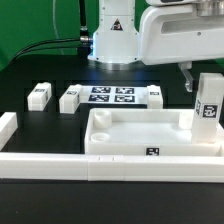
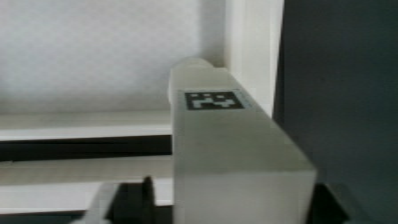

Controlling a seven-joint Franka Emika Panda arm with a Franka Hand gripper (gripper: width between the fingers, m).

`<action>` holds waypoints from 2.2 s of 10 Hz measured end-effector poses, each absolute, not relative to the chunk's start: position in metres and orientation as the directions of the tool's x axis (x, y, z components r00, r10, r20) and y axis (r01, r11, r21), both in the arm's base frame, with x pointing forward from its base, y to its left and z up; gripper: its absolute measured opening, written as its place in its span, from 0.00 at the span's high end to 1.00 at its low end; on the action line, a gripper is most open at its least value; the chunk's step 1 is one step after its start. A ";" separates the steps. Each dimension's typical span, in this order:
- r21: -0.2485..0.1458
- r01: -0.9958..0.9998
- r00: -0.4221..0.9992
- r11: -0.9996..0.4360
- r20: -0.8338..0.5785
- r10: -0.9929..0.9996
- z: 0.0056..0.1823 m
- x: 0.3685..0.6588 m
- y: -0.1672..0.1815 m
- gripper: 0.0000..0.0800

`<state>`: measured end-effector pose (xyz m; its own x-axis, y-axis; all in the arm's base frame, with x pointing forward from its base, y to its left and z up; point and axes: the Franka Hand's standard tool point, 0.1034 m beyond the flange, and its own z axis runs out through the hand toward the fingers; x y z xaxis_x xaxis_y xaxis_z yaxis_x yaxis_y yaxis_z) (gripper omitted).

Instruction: Assemble desk

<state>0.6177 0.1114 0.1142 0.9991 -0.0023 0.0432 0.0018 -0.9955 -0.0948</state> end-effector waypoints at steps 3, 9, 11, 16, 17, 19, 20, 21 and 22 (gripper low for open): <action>-0.098 -0.037 0.998 -0.995 0.040 -0.041 0.114 0.618 0.110 0.64; -0.114 -0.765 0.642 -0.633 -0.080 -0.762 0.113 0.611 0.107 0.64; -0.084 -0.918 0.396 -0.388 -0.132 -0.909 0.113 0.610 0.112 0.64; -0.088 -0.935 0.353 -0.343 -0.154 -0.923 0.113 0.610 0.111 0.41; -0.095 -0.918 0.395 -0.385 -0.150 -0.906 0.113 0.611 0.111 0.41; -0.111 -0.867 0.497 -0.486 -0.138 -0.856 0.113 0.610 0.111 0.20; -0.120 -0.830 0.557 -0.545 -0.130 -0.820 0.113 0.610 0.111 0.19; -0.128 -0.796 0.604 -0.591 -0.123 -0.787 0.113 0.610 0.111 0.19; -0.133 -0.715 0.699 -0.687 -0.104 -0.708 0.113 0.610 0.110 0.19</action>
Offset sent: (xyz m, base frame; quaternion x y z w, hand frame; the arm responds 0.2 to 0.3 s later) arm -0.0067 -0.0030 -0.0001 0.0198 0.0028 0.1087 0.9939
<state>0.6101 0.1098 0.1128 0.6990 -0.7076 -0.1035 -0.7148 -0.6867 -0.1327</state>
